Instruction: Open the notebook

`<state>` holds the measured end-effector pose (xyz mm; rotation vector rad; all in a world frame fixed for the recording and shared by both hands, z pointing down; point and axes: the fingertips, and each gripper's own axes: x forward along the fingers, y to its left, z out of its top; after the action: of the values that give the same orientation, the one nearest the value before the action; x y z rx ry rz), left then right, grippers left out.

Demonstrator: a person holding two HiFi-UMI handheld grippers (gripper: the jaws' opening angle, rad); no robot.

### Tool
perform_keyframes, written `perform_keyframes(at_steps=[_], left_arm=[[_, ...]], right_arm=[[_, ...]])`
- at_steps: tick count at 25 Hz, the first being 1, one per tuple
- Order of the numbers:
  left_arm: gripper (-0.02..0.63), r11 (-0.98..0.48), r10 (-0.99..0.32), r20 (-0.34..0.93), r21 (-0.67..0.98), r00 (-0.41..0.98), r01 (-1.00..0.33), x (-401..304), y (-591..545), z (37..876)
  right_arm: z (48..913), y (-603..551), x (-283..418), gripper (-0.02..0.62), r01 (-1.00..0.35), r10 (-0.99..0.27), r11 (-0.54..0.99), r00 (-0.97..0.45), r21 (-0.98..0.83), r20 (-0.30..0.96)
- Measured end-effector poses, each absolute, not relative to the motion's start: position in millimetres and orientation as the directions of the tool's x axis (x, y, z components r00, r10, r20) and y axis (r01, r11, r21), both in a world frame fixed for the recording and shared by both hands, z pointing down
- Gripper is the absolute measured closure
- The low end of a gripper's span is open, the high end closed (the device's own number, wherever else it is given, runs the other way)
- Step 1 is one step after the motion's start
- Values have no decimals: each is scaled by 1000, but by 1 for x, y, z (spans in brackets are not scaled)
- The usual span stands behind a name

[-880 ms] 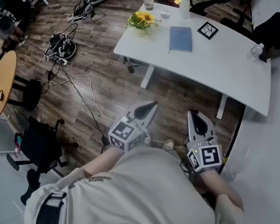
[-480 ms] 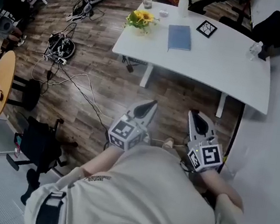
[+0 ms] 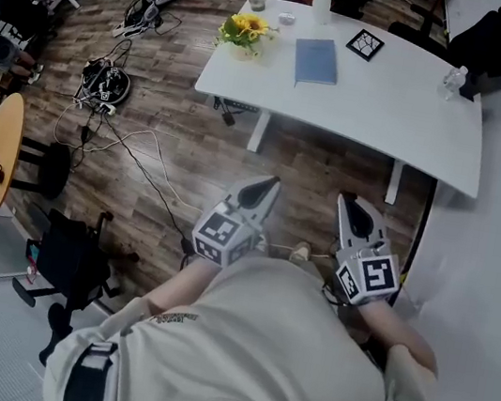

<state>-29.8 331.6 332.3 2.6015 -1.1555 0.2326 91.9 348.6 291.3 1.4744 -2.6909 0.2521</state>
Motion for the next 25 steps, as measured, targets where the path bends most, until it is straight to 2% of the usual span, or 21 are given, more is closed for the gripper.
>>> perform_keyframes(at_steps=[25], left_arm=[[594, -578, -752, 277, 156, 598, -801, 26, 315, 328]], right_arm=[[295, 325, 139, 594, -788, -785, 596, -612, -155, 94]])
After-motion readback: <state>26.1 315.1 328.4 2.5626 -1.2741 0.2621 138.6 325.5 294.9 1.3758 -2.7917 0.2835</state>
